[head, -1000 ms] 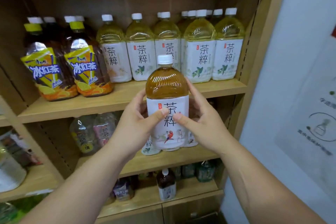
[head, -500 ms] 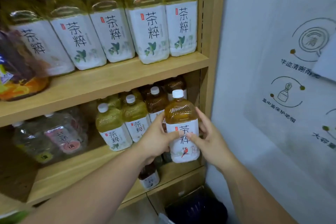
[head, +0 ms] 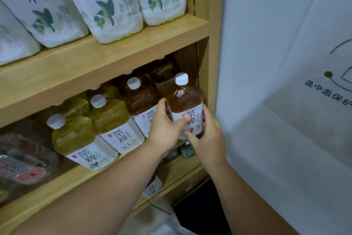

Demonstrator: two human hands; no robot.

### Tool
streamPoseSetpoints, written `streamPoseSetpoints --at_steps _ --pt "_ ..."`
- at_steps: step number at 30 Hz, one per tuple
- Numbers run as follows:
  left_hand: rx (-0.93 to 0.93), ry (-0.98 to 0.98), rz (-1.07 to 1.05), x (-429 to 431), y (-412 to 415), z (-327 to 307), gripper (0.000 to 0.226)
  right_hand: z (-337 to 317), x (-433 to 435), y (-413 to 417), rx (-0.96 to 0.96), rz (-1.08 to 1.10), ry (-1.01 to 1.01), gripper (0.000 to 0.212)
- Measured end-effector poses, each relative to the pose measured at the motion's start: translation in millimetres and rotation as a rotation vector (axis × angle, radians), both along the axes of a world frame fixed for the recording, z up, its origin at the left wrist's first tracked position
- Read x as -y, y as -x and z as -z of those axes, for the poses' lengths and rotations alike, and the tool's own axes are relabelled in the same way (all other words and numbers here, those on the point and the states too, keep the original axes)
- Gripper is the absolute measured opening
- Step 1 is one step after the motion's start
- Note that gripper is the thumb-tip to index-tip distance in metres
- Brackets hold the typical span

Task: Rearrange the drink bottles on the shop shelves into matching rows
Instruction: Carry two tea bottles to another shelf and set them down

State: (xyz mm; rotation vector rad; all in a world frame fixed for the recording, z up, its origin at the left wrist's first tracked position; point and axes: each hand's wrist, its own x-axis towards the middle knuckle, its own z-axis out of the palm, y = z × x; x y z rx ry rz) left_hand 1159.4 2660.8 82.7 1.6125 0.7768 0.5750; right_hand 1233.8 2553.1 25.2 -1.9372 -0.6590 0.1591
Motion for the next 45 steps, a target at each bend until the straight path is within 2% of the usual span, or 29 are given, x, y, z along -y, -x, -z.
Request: streamPoseSetpoints --at_steps 3,8,11,14,16,20,23,28,31,36,40,45 --pt "-0.097 -0.178 -0.008 -1 4 -5 0.059 -1 -11 4 0.084 0.054 0.023 0.109" --pt "-0.207 -0.530 -0.043 4 39 -14 0.063 9 -23 9 0.199 0.087 0.018 0.118" --pt "-0.243 -0.914 -0.101 -2 70 -13 0.055 16 -25 8 0.295 0.088 0.019 0.117" --pt "-0.365 -1.356 -0.148 -17 95 -8 0.054 19 -23 10 0.411 0.081 0.018 0.104" --pt "-0.499 -1.497 -0.185 -24 106 -5 0.062 21 -24 13 0.458 0.056 0.070 0.097" --pt "-0.707 -1.453 -0.250 -34 121 3 0.070 21 -32 21 0.401 0.074 0.118 0.100" --pt "-0.773 -1.442 -0.216 -40 124 9 0.082 19 -40 20 0.361 0.094 0.103 0.105" --pt "-0.738 -1.445 -0.202 -45 123 16 0.084 16 -56 7 0.418 0.079 0.127 0.096" --pt "-0.712 -1.448 -0.184 -49 125 18 0.084 16 -64 1 0.382 0.080 0.111 0.089" --pt "-0.700 -1.437 -0.178 -50 126 18 0.088 12 -66 5 0.337 0.104 0.145 0.089" --pt "-0.689 -1.422 -0.179 -50 125 18 0.088 10 -64 30 0.243 0.030 0.103 0.081" --pt "-0.692 -1.411 -0.158 -50 124 18 0.091 13 -68 30 0.086 -0.052 0.059 0.084"
